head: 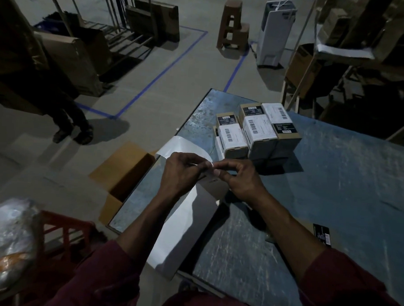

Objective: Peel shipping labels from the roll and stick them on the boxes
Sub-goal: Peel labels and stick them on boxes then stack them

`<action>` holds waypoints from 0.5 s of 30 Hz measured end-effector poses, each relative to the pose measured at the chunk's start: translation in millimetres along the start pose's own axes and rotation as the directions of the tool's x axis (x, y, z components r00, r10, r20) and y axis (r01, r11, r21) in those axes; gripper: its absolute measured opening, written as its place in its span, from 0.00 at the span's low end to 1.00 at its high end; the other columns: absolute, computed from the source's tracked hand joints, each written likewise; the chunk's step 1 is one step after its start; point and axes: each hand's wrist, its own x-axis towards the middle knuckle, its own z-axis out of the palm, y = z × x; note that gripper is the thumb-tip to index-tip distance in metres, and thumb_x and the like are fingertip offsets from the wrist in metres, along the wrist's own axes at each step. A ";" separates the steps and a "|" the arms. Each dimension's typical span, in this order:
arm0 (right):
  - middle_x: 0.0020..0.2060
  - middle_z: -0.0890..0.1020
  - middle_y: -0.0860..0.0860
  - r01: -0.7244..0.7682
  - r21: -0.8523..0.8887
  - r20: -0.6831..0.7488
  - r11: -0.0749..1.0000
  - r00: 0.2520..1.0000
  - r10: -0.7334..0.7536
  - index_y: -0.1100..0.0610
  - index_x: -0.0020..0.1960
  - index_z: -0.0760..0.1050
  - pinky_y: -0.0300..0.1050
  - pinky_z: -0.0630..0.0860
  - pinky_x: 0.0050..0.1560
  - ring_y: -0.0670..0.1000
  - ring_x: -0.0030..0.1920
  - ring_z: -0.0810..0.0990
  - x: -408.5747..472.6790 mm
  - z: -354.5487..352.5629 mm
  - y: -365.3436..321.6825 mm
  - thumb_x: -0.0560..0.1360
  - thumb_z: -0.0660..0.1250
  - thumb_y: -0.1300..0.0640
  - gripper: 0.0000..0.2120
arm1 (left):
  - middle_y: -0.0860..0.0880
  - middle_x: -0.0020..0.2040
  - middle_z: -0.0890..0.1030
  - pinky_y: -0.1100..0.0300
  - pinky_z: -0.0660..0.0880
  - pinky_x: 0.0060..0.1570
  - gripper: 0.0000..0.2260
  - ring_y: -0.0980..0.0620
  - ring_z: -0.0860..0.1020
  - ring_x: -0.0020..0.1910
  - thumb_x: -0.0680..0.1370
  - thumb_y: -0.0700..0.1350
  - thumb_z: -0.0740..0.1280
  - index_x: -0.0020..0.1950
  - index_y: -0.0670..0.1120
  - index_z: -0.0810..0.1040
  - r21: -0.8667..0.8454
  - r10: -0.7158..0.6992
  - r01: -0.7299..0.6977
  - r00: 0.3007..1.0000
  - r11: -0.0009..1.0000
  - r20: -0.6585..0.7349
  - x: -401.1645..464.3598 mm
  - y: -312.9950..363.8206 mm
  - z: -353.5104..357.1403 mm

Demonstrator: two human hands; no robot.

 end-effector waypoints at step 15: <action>0.36 0.84 0.42 -0.302 -0.089 -0.166 0.949 0.944 0.285 0.52 0.46 0.82 0.38 0.76 0.43 0.34 0.33 0.79 17.2 8.8 27.1 0.74 0.74 0.67 0.10 | 0.44 0.41 0.81 0.52 0.76 0.44 0.05 0.45 0.78 0.42 0.80 0.42 0.71 0.45 0.46 0.84 -0.573 -0.506 0.285 0.818 0.769 -0.272 64.7 -11.3 -56.1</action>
